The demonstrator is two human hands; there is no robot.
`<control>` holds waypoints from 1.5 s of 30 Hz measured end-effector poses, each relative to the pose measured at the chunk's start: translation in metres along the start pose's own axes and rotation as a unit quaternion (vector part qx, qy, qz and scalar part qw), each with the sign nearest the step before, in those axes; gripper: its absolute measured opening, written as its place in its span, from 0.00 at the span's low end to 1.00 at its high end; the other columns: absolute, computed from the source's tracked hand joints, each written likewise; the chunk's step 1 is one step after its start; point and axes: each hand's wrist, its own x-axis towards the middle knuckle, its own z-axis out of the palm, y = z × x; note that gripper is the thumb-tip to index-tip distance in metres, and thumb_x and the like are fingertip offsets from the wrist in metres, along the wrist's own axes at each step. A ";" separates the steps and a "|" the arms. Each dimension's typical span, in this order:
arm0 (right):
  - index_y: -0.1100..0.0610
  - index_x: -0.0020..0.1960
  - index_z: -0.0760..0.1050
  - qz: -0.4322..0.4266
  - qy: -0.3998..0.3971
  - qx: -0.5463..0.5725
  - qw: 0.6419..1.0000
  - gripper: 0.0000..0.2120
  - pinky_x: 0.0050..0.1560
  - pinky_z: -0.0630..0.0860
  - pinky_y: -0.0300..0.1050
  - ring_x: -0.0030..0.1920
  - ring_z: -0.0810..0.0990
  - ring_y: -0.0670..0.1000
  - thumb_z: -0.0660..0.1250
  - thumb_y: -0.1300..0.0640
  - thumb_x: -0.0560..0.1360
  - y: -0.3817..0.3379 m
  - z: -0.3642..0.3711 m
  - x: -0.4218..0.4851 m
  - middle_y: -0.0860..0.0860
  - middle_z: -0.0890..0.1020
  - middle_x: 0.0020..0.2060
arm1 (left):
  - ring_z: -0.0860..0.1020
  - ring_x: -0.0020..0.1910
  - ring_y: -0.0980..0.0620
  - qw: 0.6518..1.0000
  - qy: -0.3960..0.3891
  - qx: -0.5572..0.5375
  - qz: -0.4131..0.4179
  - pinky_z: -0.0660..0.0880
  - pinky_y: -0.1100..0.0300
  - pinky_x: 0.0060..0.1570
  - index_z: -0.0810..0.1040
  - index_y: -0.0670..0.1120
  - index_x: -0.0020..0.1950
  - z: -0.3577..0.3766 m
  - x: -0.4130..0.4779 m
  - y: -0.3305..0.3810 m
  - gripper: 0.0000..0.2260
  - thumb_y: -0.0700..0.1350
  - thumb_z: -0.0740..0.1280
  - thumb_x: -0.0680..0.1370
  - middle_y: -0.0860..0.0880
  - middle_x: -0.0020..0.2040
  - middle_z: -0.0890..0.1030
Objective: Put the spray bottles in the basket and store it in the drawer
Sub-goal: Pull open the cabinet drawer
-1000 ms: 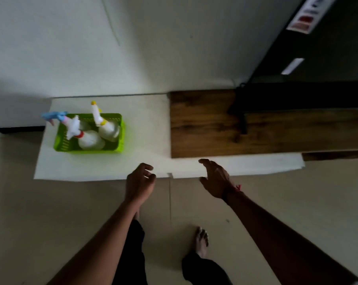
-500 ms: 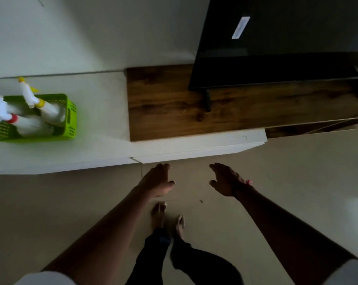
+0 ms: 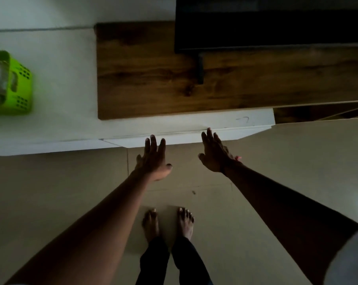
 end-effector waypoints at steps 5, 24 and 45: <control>0.56 0.78 0.39 -0.005 0.018 0.008 1.000 0.41 0.74 0.59 0.60 0.77 0.37 0.60 0.64 0.54 0.76 -0.007 0.024 0.004 0.58 0.33 0.76 | 0.32 0.77 0.44 1.000 0.011 0.004 -0.013 0.46 0.33 0.72 0.34 0.51 0.78 0.013 0.012 0.000 0.46 0.52 0.68 0.76 0.44 0.77 0.29; 0.58 0.71 0.57 0.022 0.043 -0.118 0.992 0.40 0.63 0.67 0.58 0.66 0.66 0.63 0.71 0.53 0.65 -0.026 0.022 0.006 0.63 0.48 0.76 | 0.53 0.76 0.40 0.995 0.052 0.085 0.001 0.63 0.30 0.65 0.48 0.56 0.78 0.037 0.015 -0.012 0.46 0.58 0.72 0.68 0.46 0.77 0.28; 0.55 0.78 0.40 -0.026 0.046 -0.168 0.984 0.53 0.73 0.60 0.62 0.78 0.45 0.61 0.72 0.47 0.67 -0.030 0.052 -0.007 0.62 0.42 0.77 | 0.54 0.77 0.41 0.991 0.055 0.122 0.002 0.58 0.32 0.67 0.42 0.54 0.79 0.046 -0.009 -0.014 0.48 0.62 0.69 0.69 0.44 0.80 0.38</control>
